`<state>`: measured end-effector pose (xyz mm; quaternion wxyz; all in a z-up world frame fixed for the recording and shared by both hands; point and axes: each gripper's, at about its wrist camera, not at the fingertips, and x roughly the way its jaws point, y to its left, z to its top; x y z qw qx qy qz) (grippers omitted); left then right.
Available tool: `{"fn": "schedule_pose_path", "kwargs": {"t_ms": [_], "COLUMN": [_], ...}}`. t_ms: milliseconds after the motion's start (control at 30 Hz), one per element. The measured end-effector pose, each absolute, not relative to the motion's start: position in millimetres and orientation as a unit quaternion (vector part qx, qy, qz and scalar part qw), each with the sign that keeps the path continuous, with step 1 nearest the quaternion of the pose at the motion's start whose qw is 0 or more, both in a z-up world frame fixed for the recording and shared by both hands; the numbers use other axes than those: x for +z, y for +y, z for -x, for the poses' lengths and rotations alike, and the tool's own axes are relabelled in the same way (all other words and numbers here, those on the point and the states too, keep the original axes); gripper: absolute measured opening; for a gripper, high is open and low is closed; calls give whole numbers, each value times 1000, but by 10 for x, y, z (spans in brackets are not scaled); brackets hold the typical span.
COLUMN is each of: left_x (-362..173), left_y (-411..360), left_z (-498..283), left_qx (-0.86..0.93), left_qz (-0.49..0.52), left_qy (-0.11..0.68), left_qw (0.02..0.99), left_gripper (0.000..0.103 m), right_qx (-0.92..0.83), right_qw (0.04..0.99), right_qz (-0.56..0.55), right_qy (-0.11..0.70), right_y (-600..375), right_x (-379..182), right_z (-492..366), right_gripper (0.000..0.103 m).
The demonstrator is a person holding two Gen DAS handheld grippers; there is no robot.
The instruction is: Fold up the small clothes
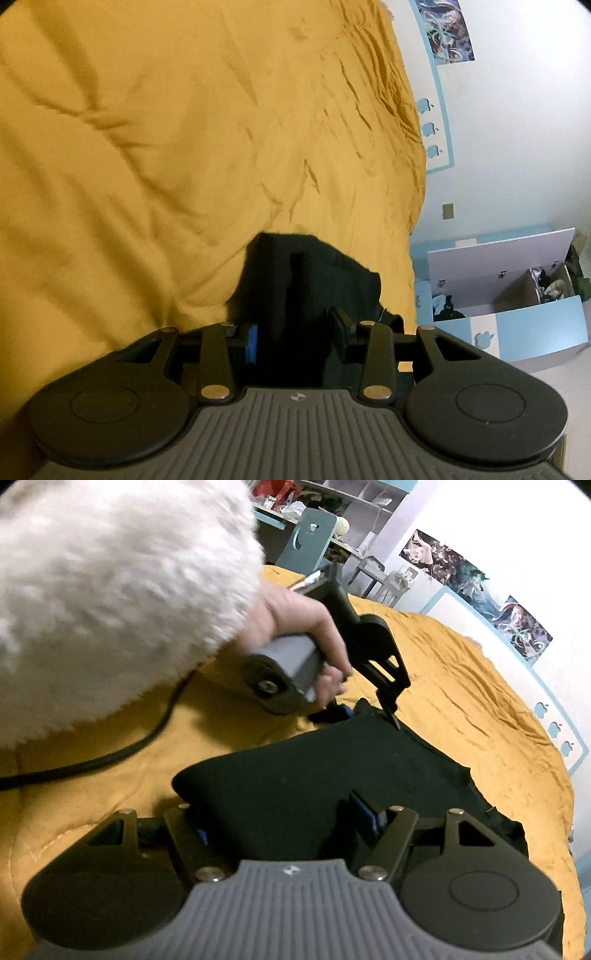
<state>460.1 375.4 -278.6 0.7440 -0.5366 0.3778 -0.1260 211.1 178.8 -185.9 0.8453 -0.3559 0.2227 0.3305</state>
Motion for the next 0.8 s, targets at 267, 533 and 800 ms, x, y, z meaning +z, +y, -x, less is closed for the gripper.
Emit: {"fn": "schedule_pose_path", "kwargs": {"t_ms": [267, 533, 800], "left_x": [-2710, -2091, -1261], "left_y": [3700, 3476, 2501], "left_z": [-4510, -4604, -4825], "left_qx": [-107, -94, -76], "left_qz": [527, 468, 384], "left_qy": [363, 388, 386], "left_qw": [761, 788, 835], "left_gripper": [24, 19, 17], "right_qx": [339, 342, 279], "right_qw": [852, 883, 923], "right_qz": [341, 198, 62], "right_qy": [207, 254, 257], "right_y": [1724, 1168, 6], "right_x": [-1843, -1462, -943], "right_z": [-1986, -2259, -2532], "right_gripper": [17, 3, 3]}}
